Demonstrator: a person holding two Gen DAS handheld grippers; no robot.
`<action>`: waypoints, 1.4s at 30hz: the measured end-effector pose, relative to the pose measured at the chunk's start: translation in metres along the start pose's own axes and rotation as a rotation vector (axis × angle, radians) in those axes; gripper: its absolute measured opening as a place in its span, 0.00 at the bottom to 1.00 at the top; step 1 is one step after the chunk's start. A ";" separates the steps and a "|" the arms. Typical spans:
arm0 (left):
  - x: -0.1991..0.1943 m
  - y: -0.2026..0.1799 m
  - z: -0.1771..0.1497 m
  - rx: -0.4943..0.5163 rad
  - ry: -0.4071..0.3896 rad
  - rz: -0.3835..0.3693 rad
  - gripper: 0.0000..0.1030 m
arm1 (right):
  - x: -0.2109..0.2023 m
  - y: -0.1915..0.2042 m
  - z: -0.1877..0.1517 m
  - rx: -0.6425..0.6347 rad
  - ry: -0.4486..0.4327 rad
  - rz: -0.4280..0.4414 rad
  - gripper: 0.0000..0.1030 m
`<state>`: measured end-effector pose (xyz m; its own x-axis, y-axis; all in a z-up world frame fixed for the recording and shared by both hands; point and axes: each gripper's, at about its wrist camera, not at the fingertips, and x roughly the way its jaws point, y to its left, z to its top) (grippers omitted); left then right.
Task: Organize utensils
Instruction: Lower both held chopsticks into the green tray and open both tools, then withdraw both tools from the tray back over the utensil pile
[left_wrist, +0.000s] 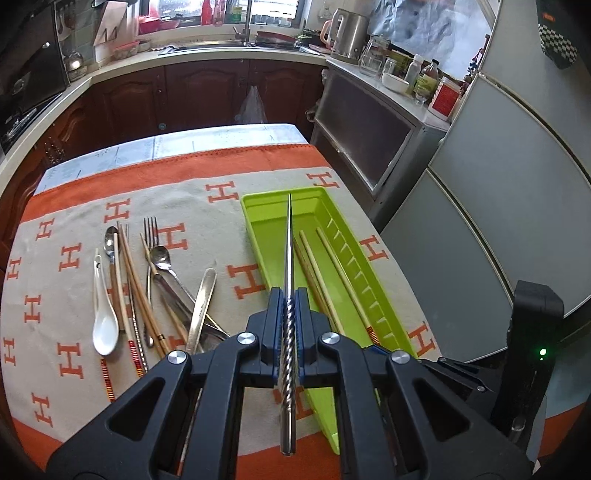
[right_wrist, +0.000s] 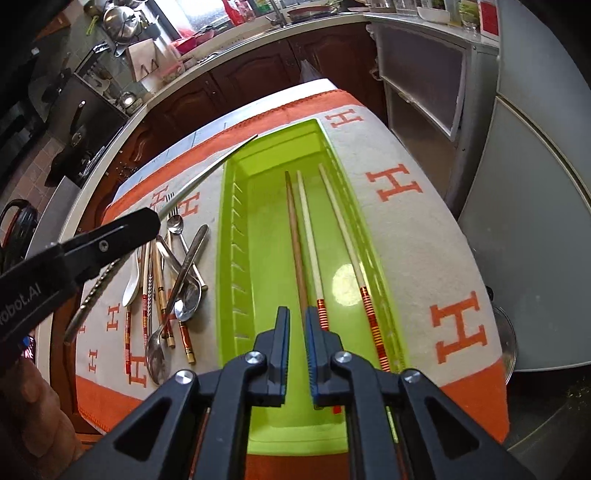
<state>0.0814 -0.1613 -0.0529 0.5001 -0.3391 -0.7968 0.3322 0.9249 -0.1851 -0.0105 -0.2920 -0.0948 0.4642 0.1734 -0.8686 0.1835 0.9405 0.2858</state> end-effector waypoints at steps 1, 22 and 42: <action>0.006 -0.004 -0.001 -0.001 0.012 -0.003 0.04 | 0.000 -0.005 0.000 0.016 -0.001 0.001 0.10; 0.013 0.061 -0.039 -0.122 0.153 0.035 0.22 | -0.021 -0.026 0.002 0.108 -0.155 -0.034 0.21; -0.002 0.122 -0.055 -0.242 0.143 0.092 0.23 | 0.006 -0.026 0.011 0.112 -0.084 -0.162 0.22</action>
<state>0.0768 -0.0380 -0.1056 0.3958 -0.2401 -0.8864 0.0819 0.9706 -0.2263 -0.0032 -0.3189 -0.1026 0.4902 -0.0066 -0.8716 0.3549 0.9148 0.1927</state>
